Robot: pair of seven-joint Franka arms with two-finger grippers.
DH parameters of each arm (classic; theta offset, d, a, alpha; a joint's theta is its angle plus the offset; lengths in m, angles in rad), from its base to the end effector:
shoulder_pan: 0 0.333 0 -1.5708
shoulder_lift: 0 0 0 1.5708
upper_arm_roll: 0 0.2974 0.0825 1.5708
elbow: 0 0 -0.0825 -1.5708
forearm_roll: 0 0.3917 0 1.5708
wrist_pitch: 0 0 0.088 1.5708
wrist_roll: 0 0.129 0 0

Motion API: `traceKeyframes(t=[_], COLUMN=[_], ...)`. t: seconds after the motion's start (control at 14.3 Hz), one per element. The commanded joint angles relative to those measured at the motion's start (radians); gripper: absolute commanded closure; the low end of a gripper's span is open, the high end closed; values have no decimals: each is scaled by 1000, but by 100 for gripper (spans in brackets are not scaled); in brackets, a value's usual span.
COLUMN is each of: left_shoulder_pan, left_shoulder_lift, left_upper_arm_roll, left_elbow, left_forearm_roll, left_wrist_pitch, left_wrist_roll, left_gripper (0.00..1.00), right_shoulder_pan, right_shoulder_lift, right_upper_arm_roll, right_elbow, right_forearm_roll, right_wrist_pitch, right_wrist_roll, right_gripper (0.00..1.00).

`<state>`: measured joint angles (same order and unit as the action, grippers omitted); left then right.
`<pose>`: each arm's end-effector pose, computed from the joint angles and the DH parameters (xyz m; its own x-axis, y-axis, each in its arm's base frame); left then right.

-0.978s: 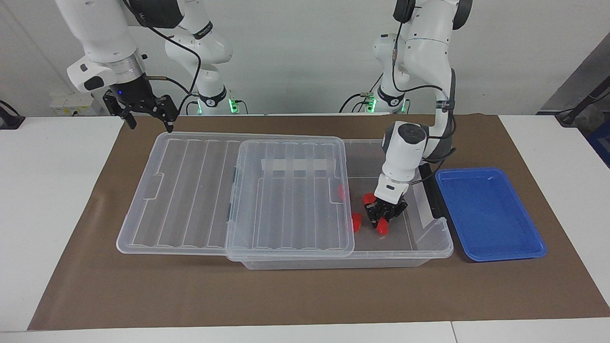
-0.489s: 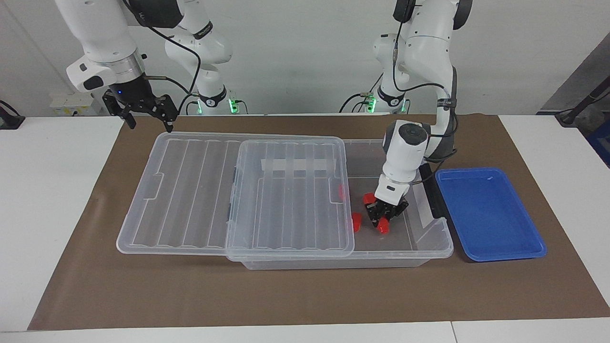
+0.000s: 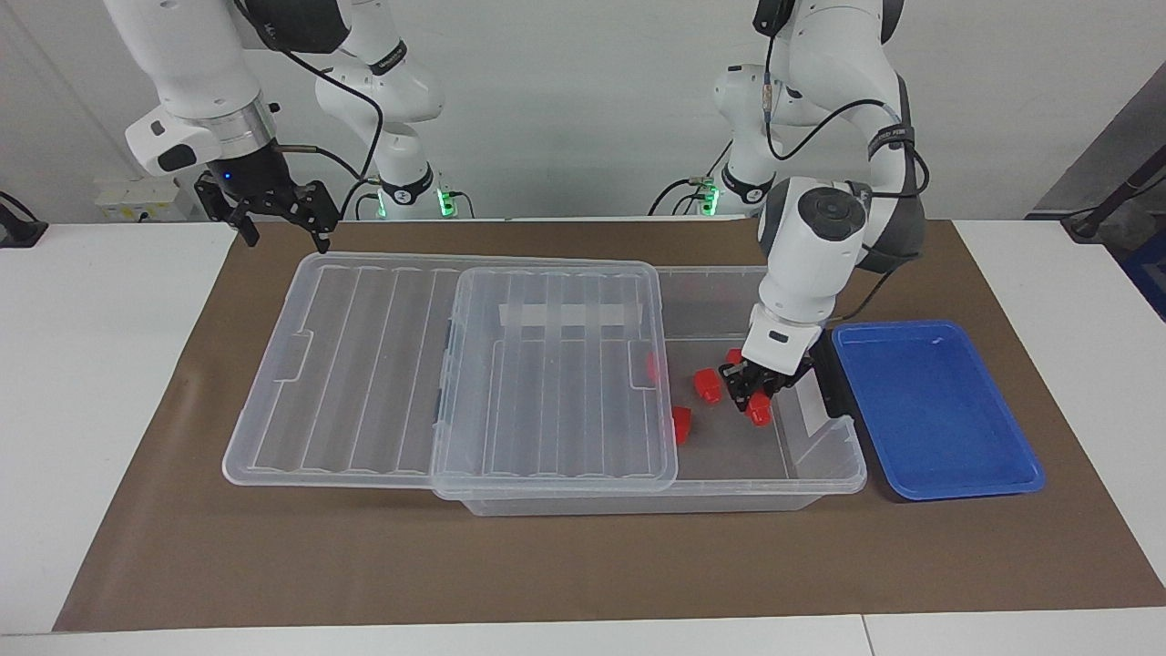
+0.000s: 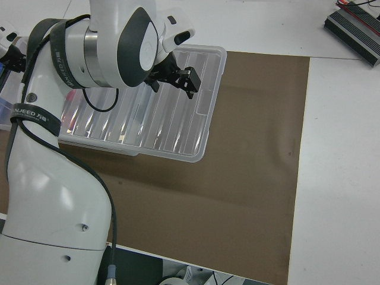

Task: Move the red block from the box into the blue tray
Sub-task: 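Lift the red block and carry it toward the blue tray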

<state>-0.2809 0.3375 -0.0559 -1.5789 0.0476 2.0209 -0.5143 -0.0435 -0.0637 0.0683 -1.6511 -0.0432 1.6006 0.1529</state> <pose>0.6383 -0.2158 0.4124 0.9811 0.1630 0.1041 0.1609 -0.9866 0.0286 0.5461 0.0091 0.5833 0.9918 -0.1264 0.0201 -0.1272 -0.9909 0.0450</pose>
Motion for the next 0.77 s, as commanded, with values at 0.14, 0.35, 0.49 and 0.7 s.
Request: traceKeyframes(t=[0.14, 0.35, 0.49, 0.7], left_shoulder_pan=[55, 126, 158, 256], left_shoulder_lift=[-26, -29, -34, -35], left_upper_arm_roll=[7, -2, 5, 5], left_elbow=[123, 141, 154, 152], left_forearm_roll=[11, 5, 3, -31], left_wrist_pitch=[-243, -301, -314, -301], left_wrist_roll=[123, 218, 318, 500], left_gripper=[100, 100, 100, 100], right_shoulder_pan=[-2, -4, -4, -4], right_shoulder_lift=[8, 28, 68, 116], right_upper_arm_roll=[-36, -91, -133, -169], right_elbow=[-16, -68, -70, -84], right_forearm_roll=[8, 40, 62, 63], right_wrist_pitch=[64, 146, 176, 264], right_wrist_roll=[-65, -79, -113, -177], right_gripper=[1, 9, 19, 48])
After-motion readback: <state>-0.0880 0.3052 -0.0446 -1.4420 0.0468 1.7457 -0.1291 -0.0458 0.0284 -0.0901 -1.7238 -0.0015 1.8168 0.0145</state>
